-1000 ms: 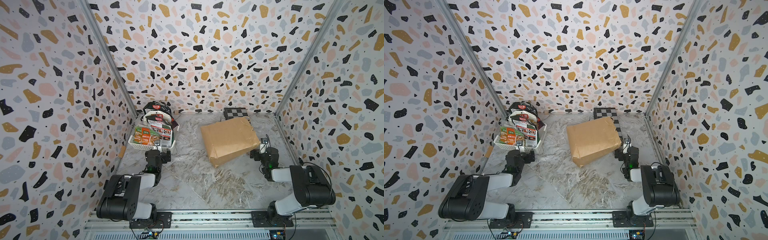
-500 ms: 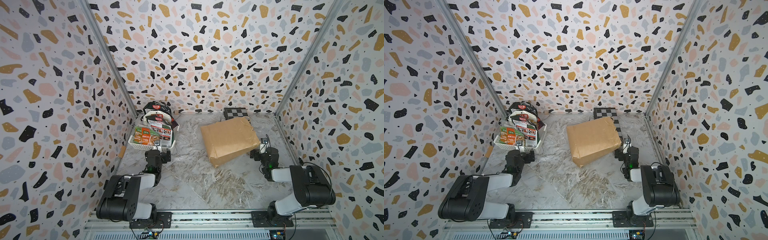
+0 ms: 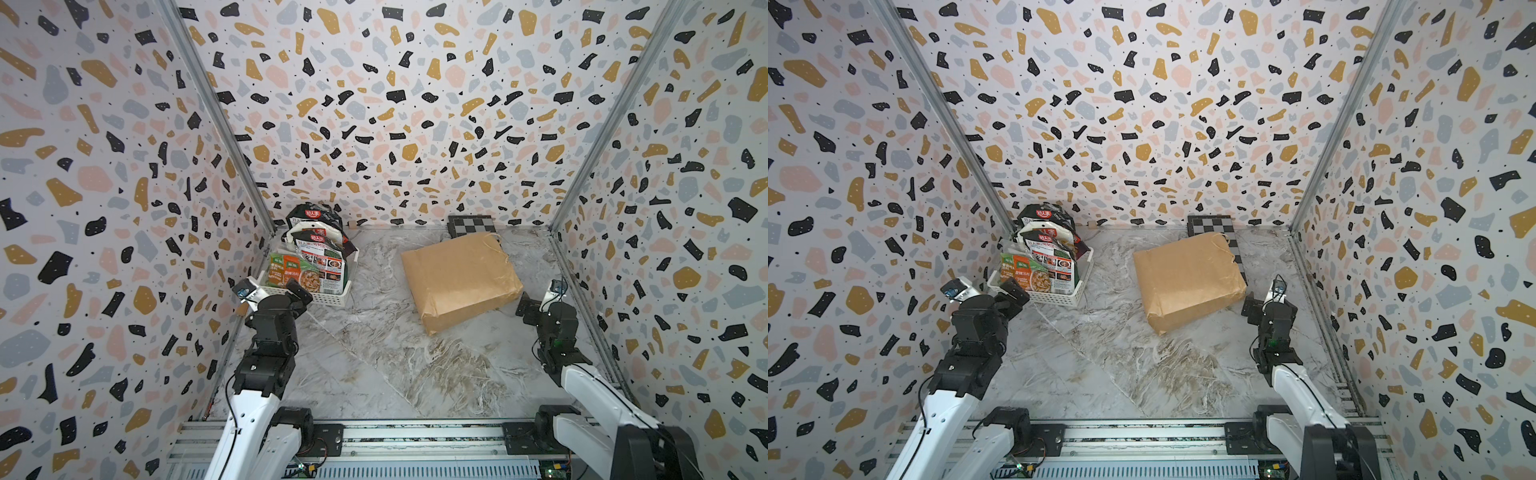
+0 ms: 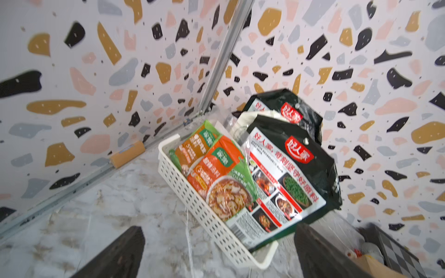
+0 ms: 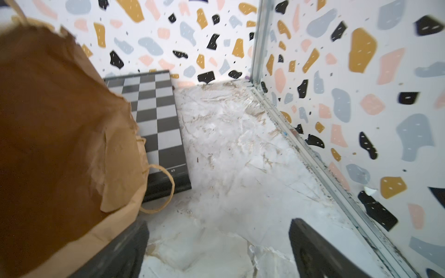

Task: Place the condiment packets inside the bag
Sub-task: Adjust the paper bag at the center of the board.

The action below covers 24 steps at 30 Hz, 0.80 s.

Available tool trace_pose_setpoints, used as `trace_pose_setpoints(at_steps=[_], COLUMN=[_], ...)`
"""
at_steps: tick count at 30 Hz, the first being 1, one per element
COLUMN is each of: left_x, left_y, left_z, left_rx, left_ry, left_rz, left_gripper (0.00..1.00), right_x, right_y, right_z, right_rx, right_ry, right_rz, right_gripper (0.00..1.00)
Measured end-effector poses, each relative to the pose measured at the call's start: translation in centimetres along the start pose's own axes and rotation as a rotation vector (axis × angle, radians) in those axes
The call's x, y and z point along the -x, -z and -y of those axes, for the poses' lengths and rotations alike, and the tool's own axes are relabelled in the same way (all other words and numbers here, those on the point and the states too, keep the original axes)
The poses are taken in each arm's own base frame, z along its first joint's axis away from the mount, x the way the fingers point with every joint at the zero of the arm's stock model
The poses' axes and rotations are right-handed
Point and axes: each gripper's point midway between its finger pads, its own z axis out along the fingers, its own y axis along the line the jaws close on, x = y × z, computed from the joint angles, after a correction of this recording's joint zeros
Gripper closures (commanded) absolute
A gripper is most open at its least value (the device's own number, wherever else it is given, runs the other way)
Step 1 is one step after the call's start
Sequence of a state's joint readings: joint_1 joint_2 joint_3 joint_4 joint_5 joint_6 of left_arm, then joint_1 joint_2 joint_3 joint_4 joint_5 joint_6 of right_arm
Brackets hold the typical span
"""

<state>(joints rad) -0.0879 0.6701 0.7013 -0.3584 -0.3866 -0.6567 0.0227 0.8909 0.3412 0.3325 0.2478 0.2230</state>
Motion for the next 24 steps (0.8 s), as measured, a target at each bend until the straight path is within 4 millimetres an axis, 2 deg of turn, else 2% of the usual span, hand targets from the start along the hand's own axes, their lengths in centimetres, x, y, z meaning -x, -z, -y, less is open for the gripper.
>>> trace_pose_setpoints(at_steps=[2, 5, 9, 14, 17, 21, 24], left_x=[-1.2, -2.5, -4.6, -7.5, -8.1, -8.1, -8.0], left_y=[0.5, 1.4, 2.7, 4.5, 5.5, 6.7, 7.4], left_z=[0.5, 2.4, 4.6, 5.0, 5.2, 5.3, 5.1], left_rx=[-0.019, -0.095, -0.211, -0.302, -0.342, -0.383, -0.396], left_ry=[-0.037, -0.114, -0.197, -0.242, -0.251, -0.265, -0.276], left_rz=[-0.104, -0.259, -0.441, -0.600, -0.636, -0.635, -0.631], left_gripper=[0.00, 0.00, 0.00, 0.00, 0.00, 0.00, 0.00], right_x=[1.2, 2.9, 4.4, 5.9, 4.9, 2.6, 2.5], right_y=[1.5, 3.5, 5.1, 4.5, 2.8, 1.8, 2.2], right_z=[0.2, -0.1, -2.1, -7.0, -9.0, -10.4, -11.4], right_rx=[-0.003, 0.030, 0.145, 0.371, 0.444, 0.507, 0.574], right_ry=[-0.056, -0.111, -0.123, -0.136, -0.142, -0.146, -0.150], right_rz=[-0.003, -0.012, -0.073, -0.214, -0.319, -0.427, -0.451], right_gripper=[0.05, 0.05, 0.04, 0.05, 0.07, 0.20, 0.40])
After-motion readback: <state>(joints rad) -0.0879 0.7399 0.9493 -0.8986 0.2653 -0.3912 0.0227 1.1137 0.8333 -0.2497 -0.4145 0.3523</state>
